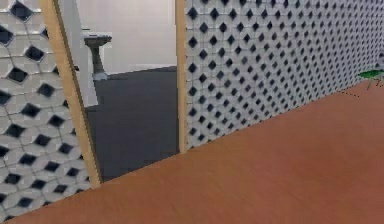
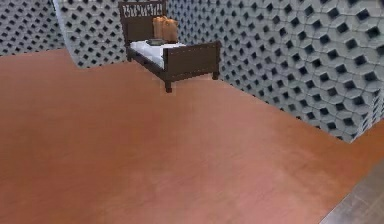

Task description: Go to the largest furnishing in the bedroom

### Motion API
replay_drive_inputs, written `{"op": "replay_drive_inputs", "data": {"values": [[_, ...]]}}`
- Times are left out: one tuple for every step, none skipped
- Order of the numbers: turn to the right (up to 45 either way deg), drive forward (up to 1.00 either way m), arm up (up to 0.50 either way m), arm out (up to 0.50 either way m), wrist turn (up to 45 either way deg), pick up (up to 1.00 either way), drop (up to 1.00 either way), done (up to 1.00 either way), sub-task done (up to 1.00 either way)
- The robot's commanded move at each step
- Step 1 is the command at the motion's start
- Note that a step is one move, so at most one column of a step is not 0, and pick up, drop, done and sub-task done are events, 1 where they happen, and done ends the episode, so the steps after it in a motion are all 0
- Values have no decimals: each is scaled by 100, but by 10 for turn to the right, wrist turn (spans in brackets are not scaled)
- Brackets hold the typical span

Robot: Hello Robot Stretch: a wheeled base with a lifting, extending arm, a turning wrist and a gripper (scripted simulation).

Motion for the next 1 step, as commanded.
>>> {"op": "replay_drive_inputs", "data": {"values": [[0,10,0,0,0,0,0,0,0]]}}
